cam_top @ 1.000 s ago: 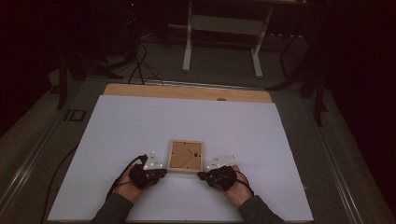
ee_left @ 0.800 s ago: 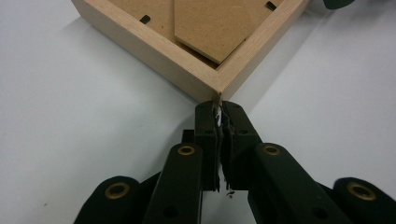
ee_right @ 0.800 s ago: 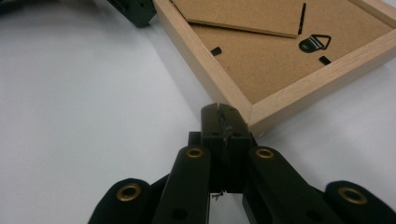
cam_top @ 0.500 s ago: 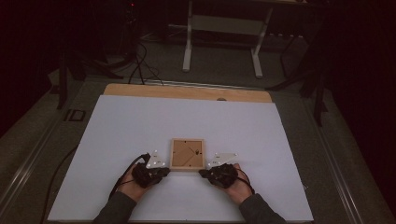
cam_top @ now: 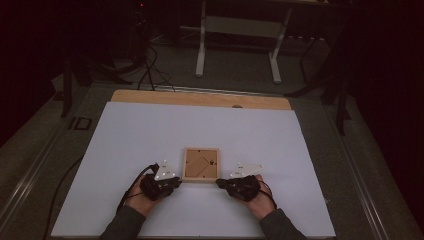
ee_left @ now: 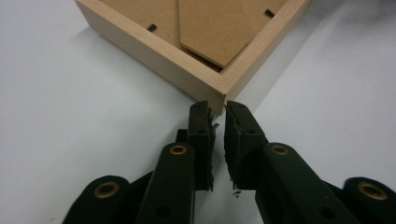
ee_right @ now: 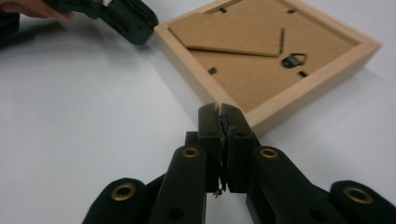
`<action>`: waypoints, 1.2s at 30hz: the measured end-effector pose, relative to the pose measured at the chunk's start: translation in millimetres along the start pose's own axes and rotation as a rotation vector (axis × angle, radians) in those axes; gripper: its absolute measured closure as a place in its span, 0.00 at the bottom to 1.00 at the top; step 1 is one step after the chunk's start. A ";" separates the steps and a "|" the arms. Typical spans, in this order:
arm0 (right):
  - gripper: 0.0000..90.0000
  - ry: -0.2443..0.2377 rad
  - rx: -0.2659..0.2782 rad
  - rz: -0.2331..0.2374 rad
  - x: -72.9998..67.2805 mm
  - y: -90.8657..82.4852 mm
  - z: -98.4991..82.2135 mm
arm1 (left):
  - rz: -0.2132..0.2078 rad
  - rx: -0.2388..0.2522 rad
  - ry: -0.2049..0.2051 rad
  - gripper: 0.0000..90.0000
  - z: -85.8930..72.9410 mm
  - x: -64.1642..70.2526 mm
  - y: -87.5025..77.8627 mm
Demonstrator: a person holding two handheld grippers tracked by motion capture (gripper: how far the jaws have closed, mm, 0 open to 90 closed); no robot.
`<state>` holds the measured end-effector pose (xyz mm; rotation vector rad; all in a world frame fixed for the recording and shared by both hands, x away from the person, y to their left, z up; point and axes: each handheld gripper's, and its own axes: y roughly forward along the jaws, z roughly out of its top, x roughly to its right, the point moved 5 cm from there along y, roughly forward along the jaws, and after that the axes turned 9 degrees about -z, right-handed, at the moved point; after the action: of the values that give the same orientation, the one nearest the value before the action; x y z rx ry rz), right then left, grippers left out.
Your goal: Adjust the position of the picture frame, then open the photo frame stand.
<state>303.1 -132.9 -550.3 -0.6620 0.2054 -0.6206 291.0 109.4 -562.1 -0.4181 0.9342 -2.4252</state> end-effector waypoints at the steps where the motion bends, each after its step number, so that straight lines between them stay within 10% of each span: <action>1: 0.96 0.000 0.000 0.000 0.0 0.0 0.0 | 0.000 0.000 0.000 0.88 0.0 0.0 0.0; 20: 0.72 0.152 0.069 -0.071 43.9 -12.0 -11.0 | 0.059 0.214 -0.123 0.66 3.1 -25.0 -31.2; 36: 0.64 0.224 0.078 -0.099 57.2 -10.3 -13.3 | 0.024 0.171 -0.078 0.57 33.4 -11.8 -31.7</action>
<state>339.2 -180.3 -553.3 -0.5295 0.3569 -0.7950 304.8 118.3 -517.5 -0.4327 0.6883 -2.4245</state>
